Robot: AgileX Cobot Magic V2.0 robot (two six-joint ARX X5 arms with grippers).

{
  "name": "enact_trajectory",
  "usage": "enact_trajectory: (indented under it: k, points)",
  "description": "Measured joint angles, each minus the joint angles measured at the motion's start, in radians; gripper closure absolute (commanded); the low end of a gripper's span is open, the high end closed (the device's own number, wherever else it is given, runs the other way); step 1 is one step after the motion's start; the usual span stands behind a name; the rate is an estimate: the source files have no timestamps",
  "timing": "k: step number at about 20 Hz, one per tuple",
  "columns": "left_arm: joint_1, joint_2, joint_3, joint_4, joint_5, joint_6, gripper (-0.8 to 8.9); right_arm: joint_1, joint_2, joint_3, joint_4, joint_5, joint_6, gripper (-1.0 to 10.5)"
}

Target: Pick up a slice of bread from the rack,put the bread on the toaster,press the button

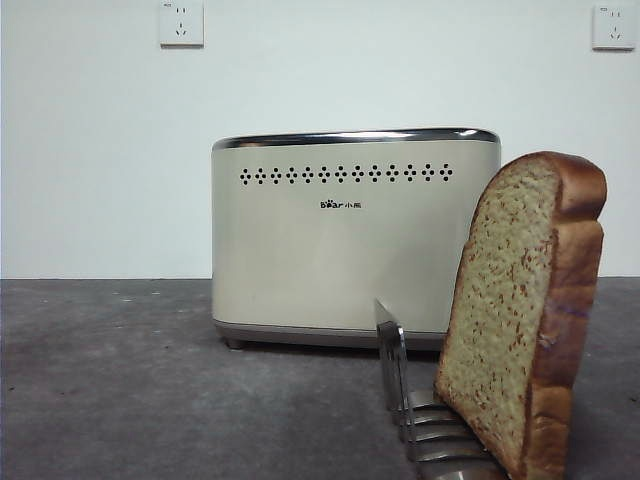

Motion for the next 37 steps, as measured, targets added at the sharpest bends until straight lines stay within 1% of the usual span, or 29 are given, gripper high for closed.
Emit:
enact_trajectory:
  k: [4,9,12,13,14,15,17,20,21,23,26,27,28,29,30,33,36,37]
  points:
    - [-0.047,0.014,0.058,-0.014,0.111,0.003,8.15,0.0,0.043,0.062,-0.051,-0.003,0.007,9.5]
    - [-0.063,0.027,0.077,-0.008,0.243,0.002,8.15,0.0,0.102,0.12,-0.132,-0.012,0.007,9.5]
    - [-0.067,0.04,0.077,-0.009,0.301,-0.017,8.13,0.0,0.139,0.152,-0.178,-0.014,-0.006,9.5]
    - [-0.071,0.042,0.077,-0.009,0.307,-0.025,8.1,0.0,0.15,0.162,-0.192,-0.015,-0.014,9.5]
    - [-0.079,0.044,0.077,-0.01,0.305,-0.035,7.97,0.0,0.162,0.172,-0.208,-0.016,-0.024,9.5]
    - [-0.091,0.045,0.077,-0.01,0.297,-0.05,7.55,0.0,0.174,0.183,-0.224,-0.016,-0.033,9.5]
    - [-0.116,0.05,0.077,-0.013,0.267,-0.085,6.83,0.0,0.196,0.202,-0.257,-0.017,-0.044,9.5]
    - [-0.183,0.061,0.077,-0.014,0.187,-0.163,6.66,0.0,0.239,0.237,-0.308,-0.019,-0.06,9.5]
    - [-0.225,0.067,0.077,-0.014,0.148,-0.203,6.29,0.0,0.259,0.251,-0.326,-0.019,-0.065,9.5]
    - [-0.323,0.084,0.077,-0.011,0.089,-0.285,5.83,0.0,0.291,0.266,-0.346,-0.018,-0.08,9.5]
    - [-0.5,0.133,0.084,0.034,0.008,-0.406,5.83,0.0,0.317,0.269,-0.355,-0.018,-0.091,9.5]
    - [-0.575,0.164,0.104,0.035,-0.039,-0.453,5.82,0.0,0.325,0.269,-0.355,-0.018,-0.092,9.5]
    - [-0.634,0.197,0.132,0.031,-0.084,-0.486,5.48,0.0,0.329,0.269,-0.356,-0.018,-0.092,9.5]
    - [-0.703,0.246,0.182,0.028,-0.136,-0.521,4.81,0.0,0.333,0.269,-0.358,-0.018,-0.092,9.5]
    - [-0.761,0.298,0.239,0.021,-0.18,-0.539,4.59,0.0,0.334,0.269,-0.362,-0.018,-0.094,9.5]
    - [-0.889,0.486,0.452,-0.045,-0.28,-0.557,4.58,0.0,0.334,0.269,-0.374,-0.018,-0.095,9.5]
    - [-0.953,0.679,0.671,-0.142,-0.353,-0.555,4.57,0.0,0.334,0.269,-0.385,-0.018,-0.095,9.5]
    - [-0.965,0.737,0.731,-0.154,-0.364,-0.555,4.57,0.0,0.334,0.269,-0.385,-0.018,-0.095,9.5]
